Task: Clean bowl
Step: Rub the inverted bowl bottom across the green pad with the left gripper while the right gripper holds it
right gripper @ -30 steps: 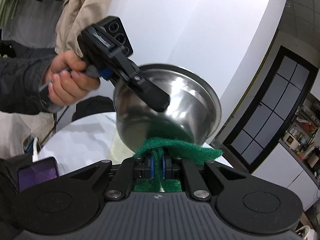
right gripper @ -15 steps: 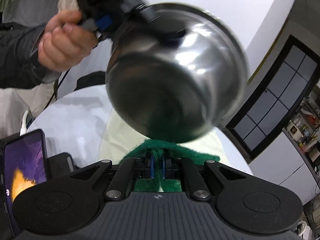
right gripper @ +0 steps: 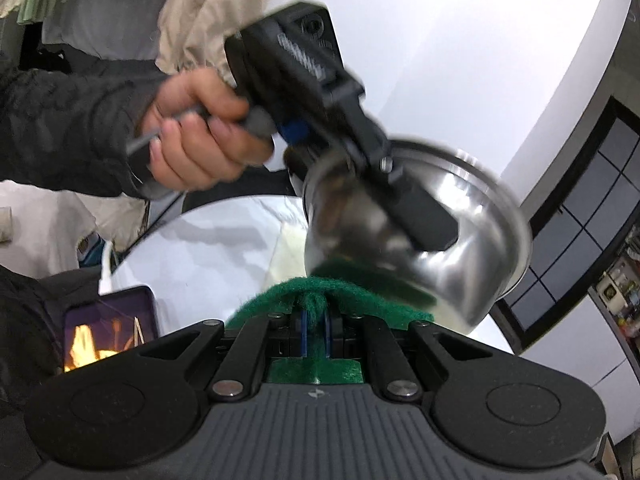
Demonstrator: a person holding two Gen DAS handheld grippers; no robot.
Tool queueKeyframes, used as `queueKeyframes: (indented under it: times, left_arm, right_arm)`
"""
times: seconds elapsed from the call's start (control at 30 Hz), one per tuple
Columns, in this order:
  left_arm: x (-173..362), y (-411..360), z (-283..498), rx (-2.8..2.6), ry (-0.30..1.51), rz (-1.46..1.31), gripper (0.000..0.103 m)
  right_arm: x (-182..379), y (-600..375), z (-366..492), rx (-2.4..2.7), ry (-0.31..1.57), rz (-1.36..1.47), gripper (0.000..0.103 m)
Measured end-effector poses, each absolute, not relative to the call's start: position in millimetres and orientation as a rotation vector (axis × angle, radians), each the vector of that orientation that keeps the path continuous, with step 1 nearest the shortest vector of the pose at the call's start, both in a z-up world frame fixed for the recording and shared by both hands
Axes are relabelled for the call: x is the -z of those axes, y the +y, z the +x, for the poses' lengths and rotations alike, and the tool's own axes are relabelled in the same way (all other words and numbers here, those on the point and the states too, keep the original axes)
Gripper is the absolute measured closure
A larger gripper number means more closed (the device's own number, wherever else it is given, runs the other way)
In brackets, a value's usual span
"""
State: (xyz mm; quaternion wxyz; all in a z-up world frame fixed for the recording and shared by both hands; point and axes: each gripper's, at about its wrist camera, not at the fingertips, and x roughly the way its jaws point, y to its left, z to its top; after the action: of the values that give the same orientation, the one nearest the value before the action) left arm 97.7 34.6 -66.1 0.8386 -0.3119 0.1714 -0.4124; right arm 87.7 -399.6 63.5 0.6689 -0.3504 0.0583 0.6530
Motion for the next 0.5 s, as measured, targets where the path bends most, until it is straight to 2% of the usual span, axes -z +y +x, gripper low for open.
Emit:
queueKeyframes:
  times: [0.5]
  left_arm:
    - [57,34,87,0.902,0.368,-0.599,0.096]
  right_arm:
    - [-67,-407,113,-1.347,0.111,-0.856,0.095]
